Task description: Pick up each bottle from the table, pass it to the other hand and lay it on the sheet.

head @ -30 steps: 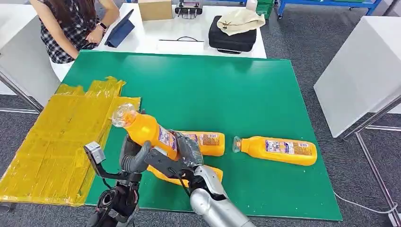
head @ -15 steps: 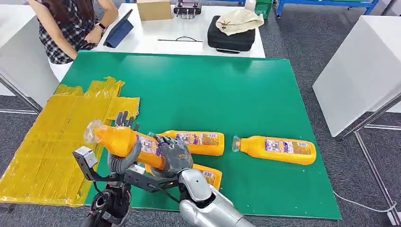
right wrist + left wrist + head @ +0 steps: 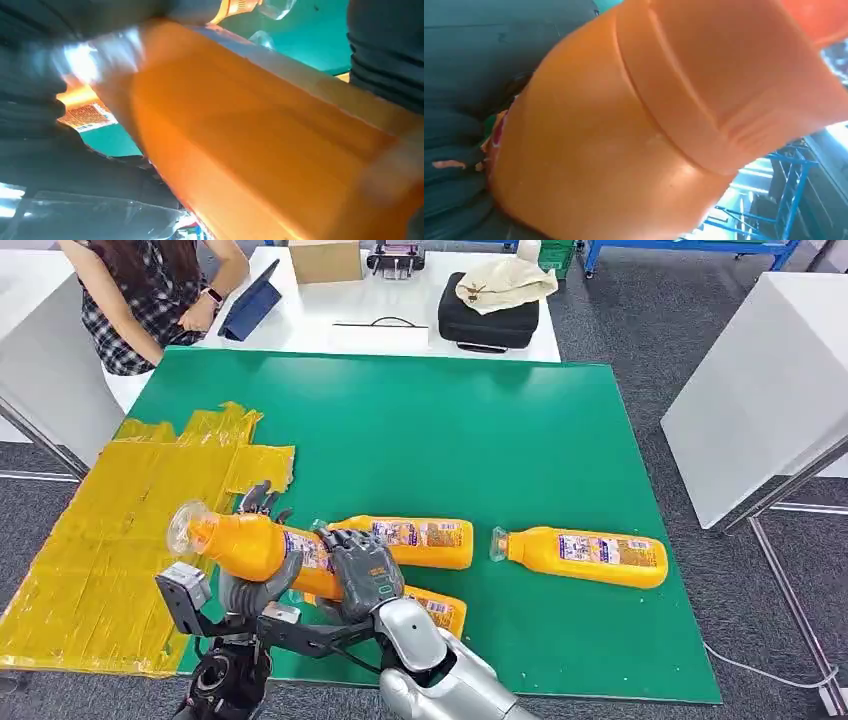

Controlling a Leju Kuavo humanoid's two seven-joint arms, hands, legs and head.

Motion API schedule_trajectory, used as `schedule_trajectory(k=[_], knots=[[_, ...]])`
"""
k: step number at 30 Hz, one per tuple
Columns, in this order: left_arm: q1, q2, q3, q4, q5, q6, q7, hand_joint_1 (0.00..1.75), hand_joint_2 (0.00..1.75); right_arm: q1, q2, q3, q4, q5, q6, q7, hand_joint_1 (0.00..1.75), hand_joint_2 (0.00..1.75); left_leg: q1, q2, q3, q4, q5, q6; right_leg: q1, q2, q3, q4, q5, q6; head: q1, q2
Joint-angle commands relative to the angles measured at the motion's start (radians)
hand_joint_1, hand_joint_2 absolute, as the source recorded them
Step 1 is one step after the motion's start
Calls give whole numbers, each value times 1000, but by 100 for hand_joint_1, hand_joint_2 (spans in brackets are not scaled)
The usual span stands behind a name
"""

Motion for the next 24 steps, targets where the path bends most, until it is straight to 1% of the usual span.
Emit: schedule_trajectory(k=[1, 2, 6, 8, 10, 11, 12, 13, 17, 18, 19, 21, 22, 23, 24], knots=[[-58, -28, 27, -16, -9, -49, 35, 175, 175, 79, -20, 66, -26, 21, 19, -58, 175, 175, 0, -4, 3, -1, -1, 0, 0, -6, 4, -1, -2, 0, 0, 0], [-53, -26, 29, -14, -5, -59, 32, 175, 175, 85, -21, 55, -23, 24, 11, -56, 175, 175, 0, -5, 4, -1, -1, 0, 0, -7, 6, -1, -3, 0, 0, 0], [-38, -24, 26, -8, 12, -98, 19, 175, 175, 95, -21, 12, -5, 35, -26, -57, 175, 175, 0, -3, 1, -1, 0, 0, 1, -4, 3, -1, -1, 0, 0, 0], [-39, -27, 23, -6, 13, -104, 17, 175, 175, 98, -31, -11, -8, 44, -47, -54, 175, 175, 0, -5, 4, -1, 0, 0, 0, -8, 6, -1, -2, 0, 0, 0], [-40, -29, 24, -11, 19, -112, 15, 175, 175, 103, -45, -27, -21, 57, -80, -55, 175, 175, 0, -5, 3, -1, 0, 0, 0, -7, 5, -1, -2, 0, 0, 0], [-40, -29, 26, -17, 22, -114, 14, 175, 175, 109, -53, -39, -31, 62, -102, -63, 147, 175, 0, -6, 5, -1, -1, 0, 0, -9, 7, -1, -3, 0, 0, 0], [-40, -29, 27, -19, 23, -115, 15, 175, 175, 110, -56, -41, -32, 62, -102, -64, 147, 175, 0, -4, 2, -1, 0, 0, 0, -6, 4, -1, -1, 0, 0, 0], [-40, -29, 27, -19, 23, -115, 15, 175, 175, 110, -56, -41, -32, 62, -102, -64, 147, 175, 0, -5, 2, -1, 0, 0, 0, -7, 5, -1, -2, 0, 0, 0], [-40, -29, 27, -19, 23, -115, 15, 175, 175, 110, -56, -41, -32, 62, -102, -64, 147, 175, 0, -3, 1, -1, 0, 0, 0, -4, 2, -1, 0, 0, 0, 0], [-38, -29, 31, -23, 26, -116, 14, 175, 175, 120, -52, -57, -40, 47, -104, -68, 0, 175, 0, -4, 2, -1, 0, 0, 0, -6, 4, -1, -1, 0, 0, 0], [-35, -29, 38, -33, 31, -115, 12, 175, 175, 130, -62, -80, -56, 35, -128, -69, 0, 0, 0, -4, 2, -1, 0, 0, 0, -5, 3, -1, -1, 0, 0, 0], [-21, -26, 73, -83, 48, -102, 2, 175, 175, 163, -106, -134, -131, -10, -184, -108, 0, 0, 1, -3, 0, -1, 0, 0, 1, -4, 2, -1, -1, 0, 0, 0], [-14, -26, 96, -114, 53, -94, -3, 175, 175, 185, -134, -161, -184, -35, -211, -128, 0, 0, 0, -5, 2, -1, 0, 0, 0, -6, 4, -1, -1, 0, 0, 0], [-7, -28, 131, -164, 58, -86, -5, 175, 175, 219, -174, -191, -267, -48, -239, -147, 0, 0, 0, -4, 0, 0, 0, 0, 1, -5, 2, -1, -1, 0, 0, 0], [-3, -30, 158, -199, 65, -82, -2, 175, 175, 248, -195, -215, -332, -62, -255, -165, 0, 0, 0, -5, 2, 0, -1, 0, 1, -7, 4, -1, -2, 1, 0, 0]])
